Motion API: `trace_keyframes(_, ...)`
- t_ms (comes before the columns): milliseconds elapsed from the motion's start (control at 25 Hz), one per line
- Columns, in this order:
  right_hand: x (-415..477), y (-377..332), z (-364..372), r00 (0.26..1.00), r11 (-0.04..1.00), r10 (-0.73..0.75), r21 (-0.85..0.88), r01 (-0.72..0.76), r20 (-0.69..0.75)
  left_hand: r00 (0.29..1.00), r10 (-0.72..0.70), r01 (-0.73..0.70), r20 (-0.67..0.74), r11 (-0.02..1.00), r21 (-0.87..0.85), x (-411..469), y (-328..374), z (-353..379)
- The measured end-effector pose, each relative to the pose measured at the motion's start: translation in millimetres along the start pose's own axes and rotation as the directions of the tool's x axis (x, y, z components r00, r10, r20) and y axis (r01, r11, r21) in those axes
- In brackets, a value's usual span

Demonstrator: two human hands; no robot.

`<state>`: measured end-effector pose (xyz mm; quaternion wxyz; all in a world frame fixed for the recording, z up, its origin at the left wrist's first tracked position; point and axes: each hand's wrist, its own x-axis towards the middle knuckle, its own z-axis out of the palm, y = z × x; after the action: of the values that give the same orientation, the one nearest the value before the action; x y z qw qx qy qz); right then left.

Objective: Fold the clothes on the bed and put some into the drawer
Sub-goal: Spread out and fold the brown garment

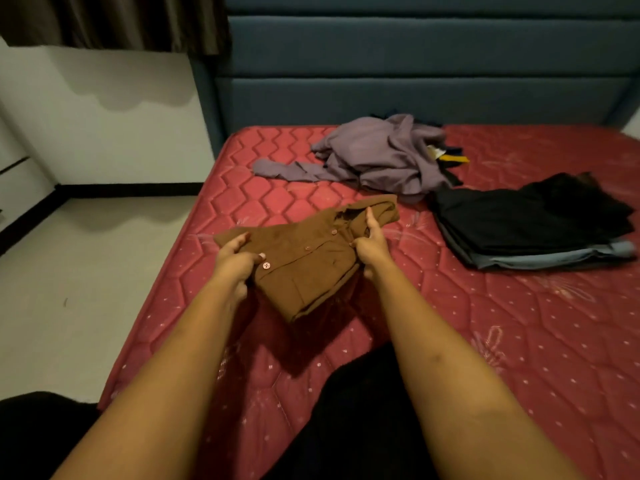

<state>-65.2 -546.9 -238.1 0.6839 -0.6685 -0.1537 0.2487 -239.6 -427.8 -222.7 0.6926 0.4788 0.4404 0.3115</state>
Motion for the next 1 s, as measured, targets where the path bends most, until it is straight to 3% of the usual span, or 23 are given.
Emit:
trace_keyframes(200,-19,-61,-104,0.964,0.980,-0.197,-0.020,0.196,-0.180,0.980,0.002,-0.004,0.200,1.000,0.007,-41,28,97)
trace_keyframes(440,-29,-83,-277,0.796,0.934,-0.358,-0.185,0.306,-0.487,0.868,0.031,-0.050,0.496,0.998,0.026,-88,-3,255)
trace_keyframes(600,-41,-48,-379,0.681,0.949,-0.313,-0.256,0.187,-0.662,0.775,0.078,-0.175,0.627,0.980,0.095,-113,-55,348)
trace_keyframes(760,-52,22,-421,0.530,0.960,-0.184,-0.266,-0.083,-0.828,0.691,-0.057,-0.198,0.721,0.944,0.264,-126,-121,379)
trace_keyframes(880,-70,77,-409,0.492,0.913,-0.095,-0.272,-0.303,-0.866,0.690,-0.178,-0.165,0.701,0.905,0.392,-106,-178,370)
trace_keyframes(1000,-58,89,-408,0.449,0.859,-0.151,-0.341,-0.381,-0.881,0.697,-0.242,-0.103,0.674,0.897,0.429,-88,-195,368)
